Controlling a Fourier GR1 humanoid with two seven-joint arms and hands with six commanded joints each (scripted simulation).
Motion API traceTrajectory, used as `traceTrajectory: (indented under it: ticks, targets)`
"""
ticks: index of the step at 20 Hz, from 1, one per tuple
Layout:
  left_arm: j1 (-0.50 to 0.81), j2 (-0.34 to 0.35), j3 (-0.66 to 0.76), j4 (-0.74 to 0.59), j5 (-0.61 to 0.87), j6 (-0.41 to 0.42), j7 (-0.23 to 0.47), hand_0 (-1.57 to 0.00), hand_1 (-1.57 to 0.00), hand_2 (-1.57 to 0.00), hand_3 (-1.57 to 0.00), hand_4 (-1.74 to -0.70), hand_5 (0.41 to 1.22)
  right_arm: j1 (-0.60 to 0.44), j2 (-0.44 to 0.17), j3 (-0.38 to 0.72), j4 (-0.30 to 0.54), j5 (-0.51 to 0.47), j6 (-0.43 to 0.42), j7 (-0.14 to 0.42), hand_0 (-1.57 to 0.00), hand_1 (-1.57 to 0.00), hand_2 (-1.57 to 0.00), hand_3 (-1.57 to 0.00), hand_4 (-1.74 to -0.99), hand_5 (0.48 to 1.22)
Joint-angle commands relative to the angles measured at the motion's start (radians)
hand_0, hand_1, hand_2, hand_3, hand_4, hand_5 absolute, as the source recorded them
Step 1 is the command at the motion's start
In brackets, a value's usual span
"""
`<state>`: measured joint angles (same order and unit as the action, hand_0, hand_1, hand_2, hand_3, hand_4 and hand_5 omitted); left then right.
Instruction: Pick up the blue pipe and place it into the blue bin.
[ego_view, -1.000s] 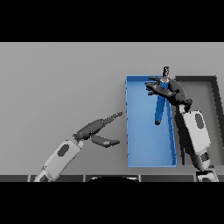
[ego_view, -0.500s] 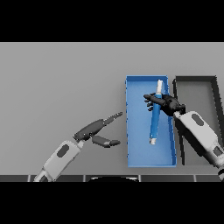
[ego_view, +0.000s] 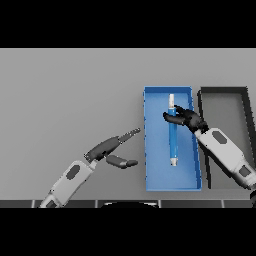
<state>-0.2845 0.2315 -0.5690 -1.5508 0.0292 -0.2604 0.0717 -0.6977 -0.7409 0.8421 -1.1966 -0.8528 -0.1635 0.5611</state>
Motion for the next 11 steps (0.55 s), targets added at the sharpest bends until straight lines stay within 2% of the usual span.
traceTrajectory:
  ticks: [1,2,4,6,8,11]
  targets:
    - [0.008,0.004,0.0,-0.007,0.004,-0.002,-0.007,0.0,0.0,0.0,0.0,-0.91,0.459,-0.004,0.008,-0.002,0.009,0.0,-0.004,-0.005,-0.04,-0.03,-0.03,-0.02,-1.122,0.705]
    - [-0.003,-0.01,-0.002,0.002,0.0,0.005,0.014,0.0,0.0,0.0,0.0,-0.91,0.46,0.007,0.003,-0.009,-0.008,-0.011,-0.002,-0.02,-0.03,-0.03,-0.02,-0.02,-1.12,0.702]
    - [0.008,0.001,-0.002,0.008,-0.006,0.002,-0.01,0.0,0.0,0.0,0.0,-0.92,0.464,0.011,0.006,-0.008,-0.008,-0.011,0.0,-0.027,-0.02,-0.02,-0.02,-0.01,-1.123,0.689]
    - [-0.007,-0.006,0.006,0.017,0.004,0.001,0.002,0.0,0.0,0.0,0.0,-0.92,0.466,0.011,-0.008,-0.01,-0.012,-0.014,0.004,-0.013,-0.01,-0.01,-0.01,-0.01,-1.132,0.675]
    - [0.006,-0.003,0.002,0.006,0.008,-0.005,-0.013,0.0,0.0,0.0,0.0,-0.92,0.467,0.001,0.004,-0.007,0.006,-0.007,0.021,-0.026,-0.01,-0.01,-0.01,-0.01,-1.129,0.673]
    - [0.003,-0.002,0.001,-0.009,0.016,-0.007,0.005,0.0,0.0,0.0,0.0,-0.92,0.468,0.008,-0.002,-0.015,0.004,-0.017,0.038,-0.044,-0.01,-0.01,-0.01,-0.01,-1.129,0.677]
